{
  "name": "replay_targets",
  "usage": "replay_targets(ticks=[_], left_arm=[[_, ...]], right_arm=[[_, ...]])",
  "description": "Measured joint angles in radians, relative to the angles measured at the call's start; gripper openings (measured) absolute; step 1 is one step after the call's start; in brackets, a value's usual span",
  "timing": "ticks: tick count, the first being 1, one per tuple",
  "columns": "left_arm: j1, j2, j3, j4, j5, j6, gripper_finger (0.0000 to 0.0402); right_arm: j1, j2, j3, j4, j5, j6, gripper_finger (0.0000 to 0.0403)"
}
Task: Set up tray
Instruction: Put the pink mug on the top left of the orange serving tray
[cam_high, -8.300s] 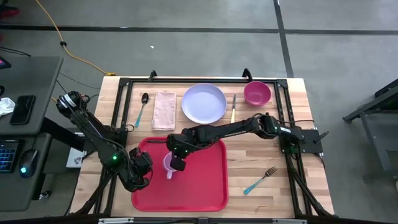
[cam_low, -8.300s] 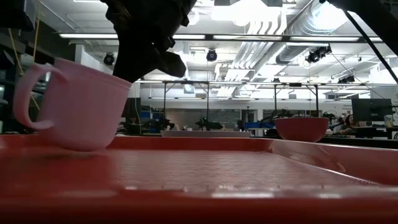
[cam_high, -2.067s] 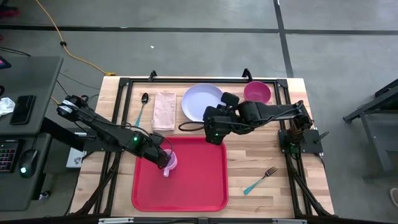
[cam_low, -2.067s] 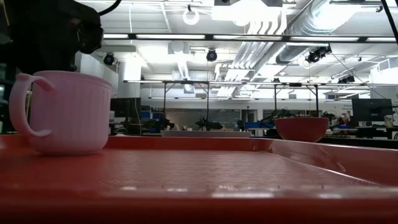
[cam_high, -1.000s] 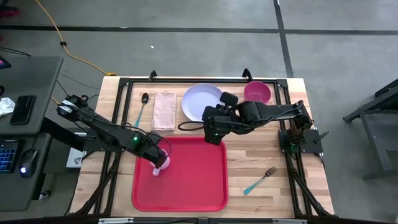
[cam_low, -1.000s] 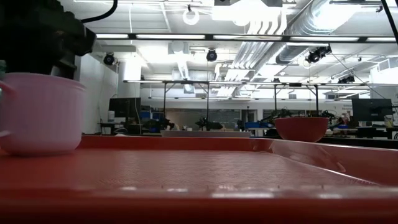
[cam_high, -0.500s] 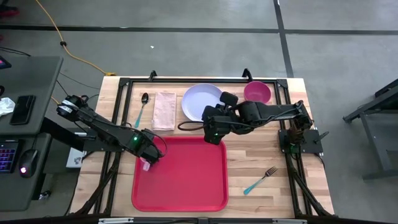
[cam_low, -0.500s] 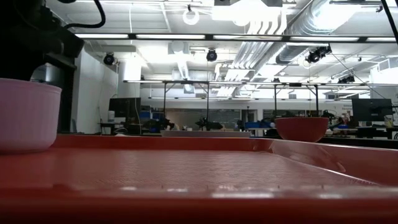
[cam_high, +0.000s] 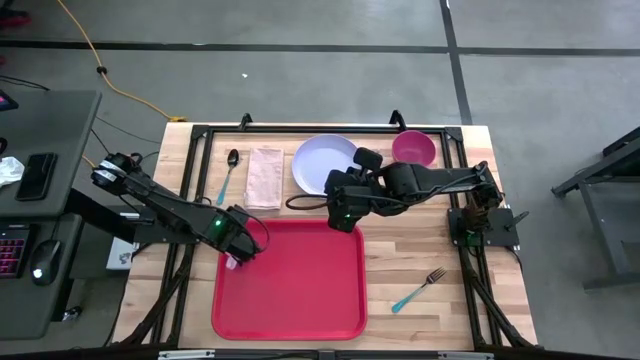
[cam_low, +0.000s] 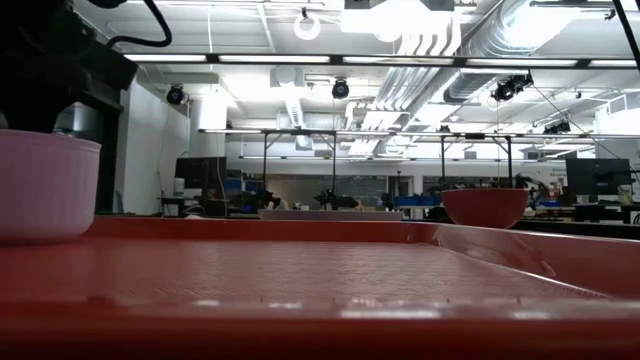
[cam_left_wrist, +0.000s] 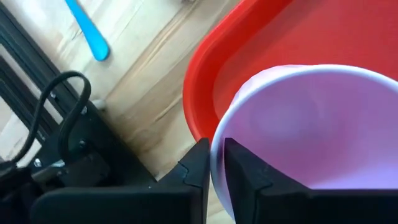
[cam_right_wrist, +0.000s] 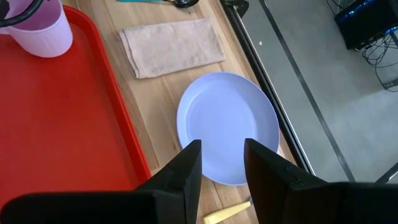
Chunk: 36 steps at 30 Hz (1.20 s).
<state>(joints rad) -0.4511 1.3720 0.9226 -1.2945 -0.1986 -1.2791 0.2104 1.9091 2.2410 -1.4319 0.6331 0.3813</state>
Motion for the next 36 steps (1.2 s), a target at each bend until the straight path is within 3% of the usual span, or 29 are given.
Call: replay_targets(ticks=[11, 36], left_arm=[[0.0, 0.0, 0.0, 0.001, -0.072, 0.045, 0.0085], [0.0, 0.0, 0.0, -0.043, -0.093, 0.076, 0.0086]], right_arm=[[0.0, 0.0, 0.0, 0.0, -0.008, 0.003, 0.0099], [0.0, 0.0, 0.0, 0.0, -0.008, 0.003, 0.0099]])
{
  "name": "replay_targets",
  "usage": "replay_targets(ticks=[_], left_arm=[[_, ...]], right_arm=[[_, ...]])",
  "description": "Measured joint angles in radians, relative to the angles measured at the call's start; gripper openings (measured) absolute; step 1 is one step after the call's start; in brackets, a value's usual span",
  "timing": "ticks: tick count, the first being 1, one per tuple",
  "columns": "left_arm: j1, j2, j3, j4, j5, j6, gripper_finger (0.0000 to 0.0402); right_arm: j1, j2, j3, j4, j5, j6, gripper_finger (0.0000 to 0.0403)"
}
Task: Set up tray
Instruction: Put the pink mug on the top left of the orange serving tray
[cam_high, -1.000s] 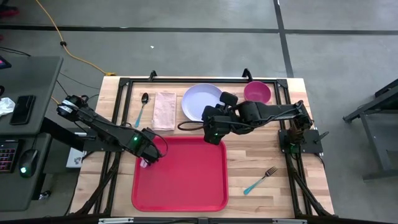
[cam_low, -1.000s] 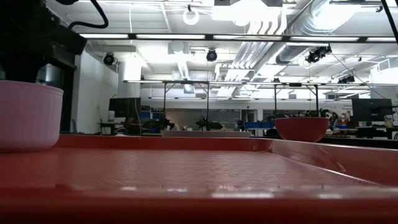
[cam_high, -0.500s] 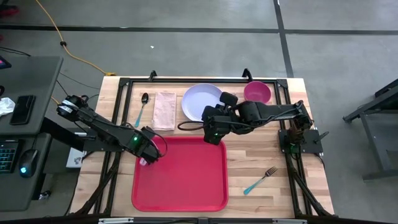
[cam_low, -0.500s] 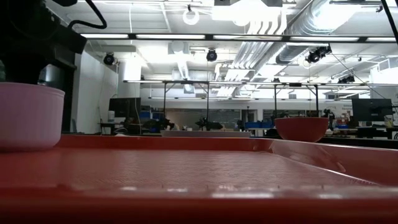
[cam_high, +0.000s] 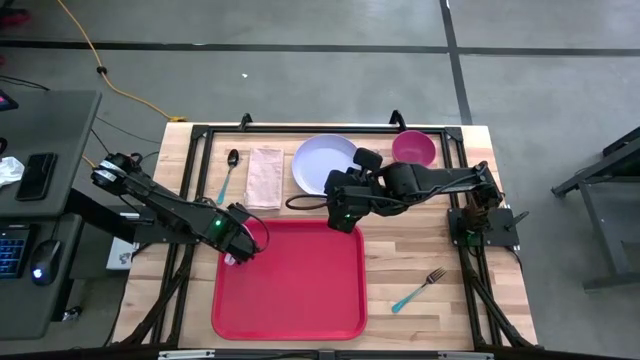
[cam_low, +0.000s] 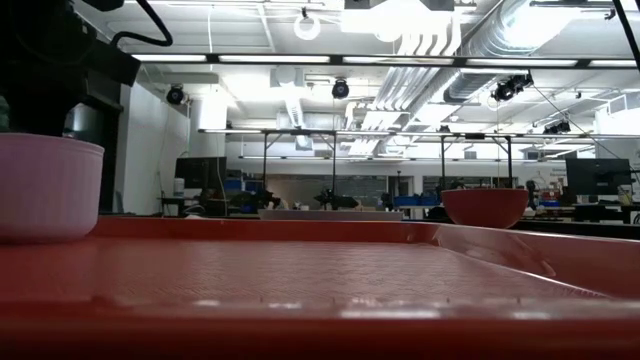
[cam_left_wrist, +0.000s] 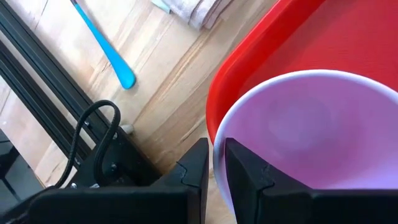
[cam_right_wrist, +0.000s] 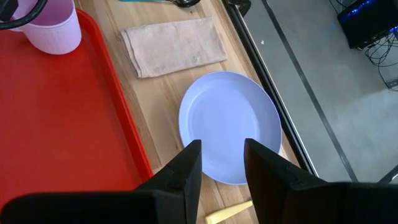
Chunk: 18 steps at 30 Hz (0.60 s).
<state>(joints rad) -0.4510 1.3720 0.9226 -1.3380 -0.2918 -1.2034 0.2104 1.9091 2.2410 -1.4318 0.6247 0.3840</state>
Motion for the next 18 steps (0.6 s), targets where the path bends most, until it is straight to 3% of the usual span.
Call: replay_targets(ticks=[18], left_arm=[[0.0, 0.0, 0.0, 0.001, -0.007, 0.003, 0.0086]], right_arm=[[0.0, 0.0, 0.0, 0.0, 0.0, 0.0, 0.0099]])
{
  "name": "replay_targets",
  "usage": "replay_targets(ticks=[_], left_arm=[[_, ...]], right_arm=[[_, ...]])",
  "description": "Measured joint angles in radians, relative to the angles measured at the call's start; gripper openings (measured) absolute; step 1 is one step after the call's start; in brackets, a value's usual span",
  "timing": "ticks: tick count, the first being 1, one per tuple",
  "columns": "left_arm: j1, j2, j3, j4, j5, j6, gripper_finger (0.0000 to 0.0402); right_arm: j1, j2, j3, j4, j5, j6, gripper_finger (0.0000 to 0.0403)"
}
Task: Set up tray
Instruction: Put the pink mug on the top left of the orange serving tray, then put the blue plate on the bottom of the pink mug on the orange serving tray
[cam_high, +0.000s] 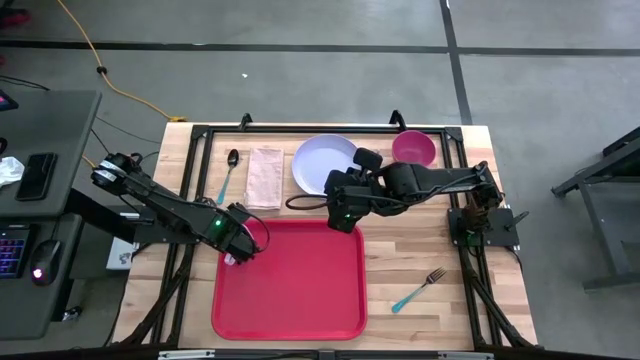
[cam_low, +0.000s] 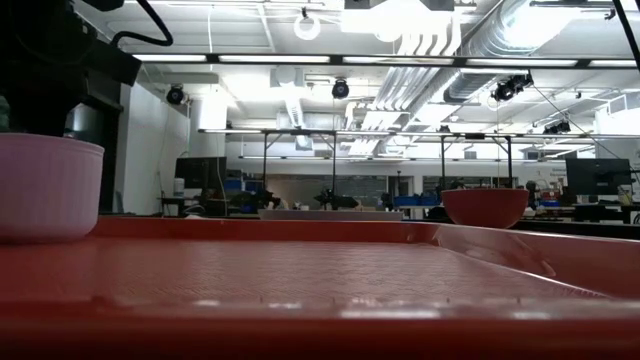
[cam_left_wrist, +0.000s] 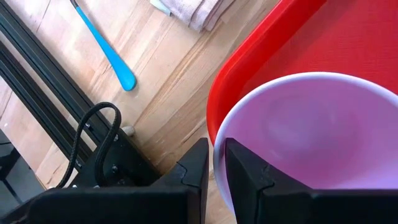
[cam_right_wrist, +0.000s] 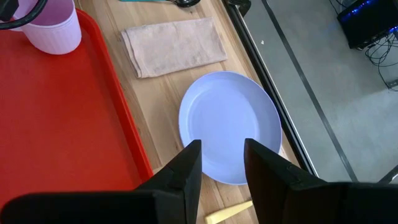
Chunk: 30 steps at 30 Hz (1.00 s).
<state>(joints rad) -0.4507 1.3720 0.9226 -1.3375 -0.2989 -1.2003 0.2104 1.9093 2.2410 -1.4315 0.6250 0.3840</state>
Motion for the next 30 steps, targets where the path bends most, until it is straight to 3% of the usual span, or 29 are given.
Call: replay_targets(ticks=[10, 30], left_arm=[[0.0, 0.0, 0.029, -0.002, 0.002, 0.001, 0.0086], [0.0, 0.0, 0.266, -0.122, -0.152, 0.094, 0.0086]], right_arm=[[0.0, 0.0, 0.0, 0.0, 0.0, 0.0, 0.0099], [0.0, 0.0, 0.0, -0.016, -0.014, 0.009, 0.0099]])
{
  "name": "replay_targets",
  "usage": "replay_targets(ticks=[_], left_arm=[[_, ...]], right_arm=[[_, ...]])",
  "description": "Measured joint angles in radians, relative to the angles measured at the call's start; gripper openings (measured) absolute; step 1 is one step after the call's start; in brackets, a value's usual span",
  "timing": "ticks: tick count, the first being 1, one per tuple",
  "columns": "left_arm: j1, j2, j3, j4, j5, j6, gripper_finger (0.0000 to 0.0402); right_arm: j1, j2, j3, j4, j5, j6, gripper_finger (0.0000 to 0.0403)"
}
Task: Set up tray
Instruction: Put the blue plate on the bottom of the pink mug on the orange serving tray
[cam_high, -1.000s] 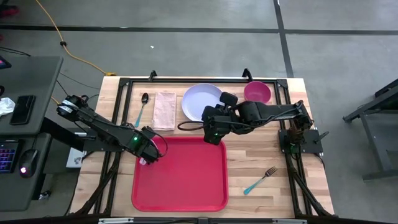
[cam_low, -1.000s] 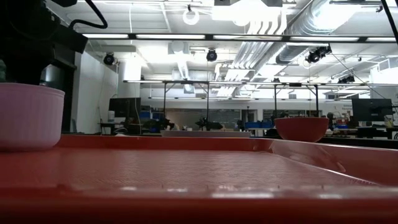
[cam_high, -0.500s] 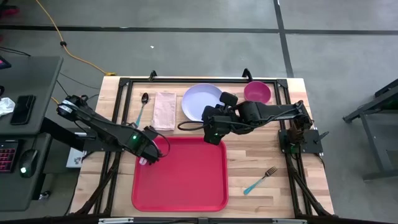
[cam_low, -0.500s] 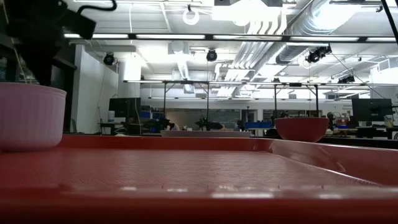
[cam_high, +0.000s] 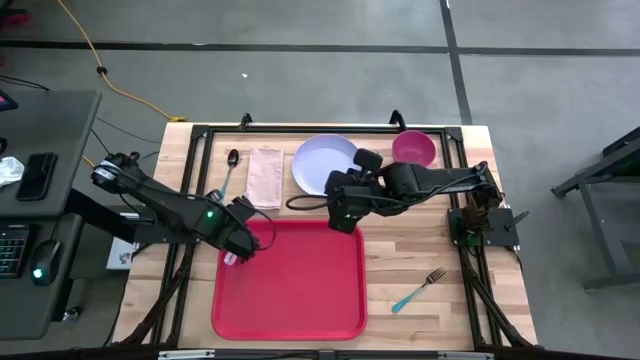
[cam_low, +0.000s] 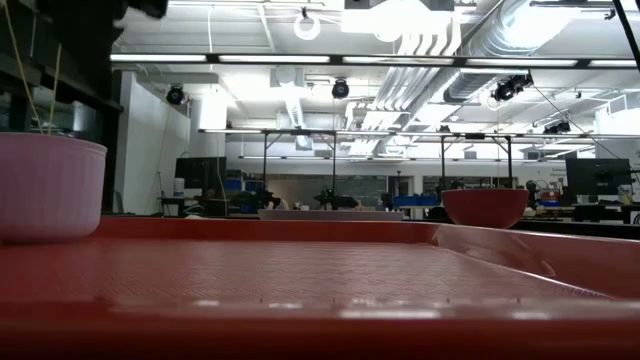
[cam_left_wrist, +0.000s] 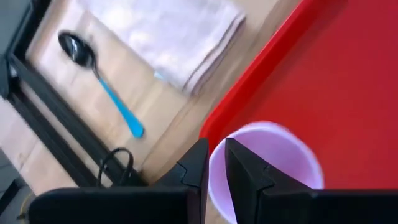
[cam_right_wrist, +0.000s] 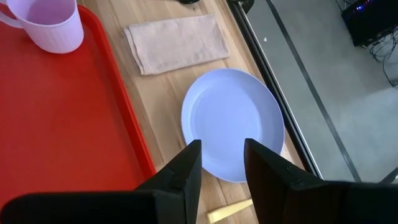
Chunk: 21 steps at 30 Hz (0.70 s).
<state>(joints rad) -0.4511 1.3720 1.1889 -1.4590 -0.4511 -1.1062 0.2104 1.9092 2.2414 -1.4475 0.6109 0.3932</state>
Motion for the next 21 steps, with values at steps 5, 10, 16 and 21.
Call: replay_targets(ticks=[5, 10, 16, 21], left_arm=[[0.0, 0.0, 0.109, -0.01, -0.068, 0.116, 0.0086], [0.0, 0.0, 0.223, -0.009, -0.138, 0.246, 0.0086], [0.0, 0.0, 0.347, -0.008, -0.182, 0.381, 0.0086], [0.0, 0.0, 0.414, -0.01, -0.16, 0.426, 0.0086]], right_arm=[[-0.011, 0.0, 0.0, -0.081, -0.002, 0.061, 0.0099], [-0.022, 0.0, 0.0, -0.122, -0.009, 0.104, 0.0099], [-0.041, 0.0, -0.084, -0.111, -0.032, 0.128, 0.0099], [-0.079, -0.002, -0.231, -0.06, -0.056, 0.131, 0.0099]])
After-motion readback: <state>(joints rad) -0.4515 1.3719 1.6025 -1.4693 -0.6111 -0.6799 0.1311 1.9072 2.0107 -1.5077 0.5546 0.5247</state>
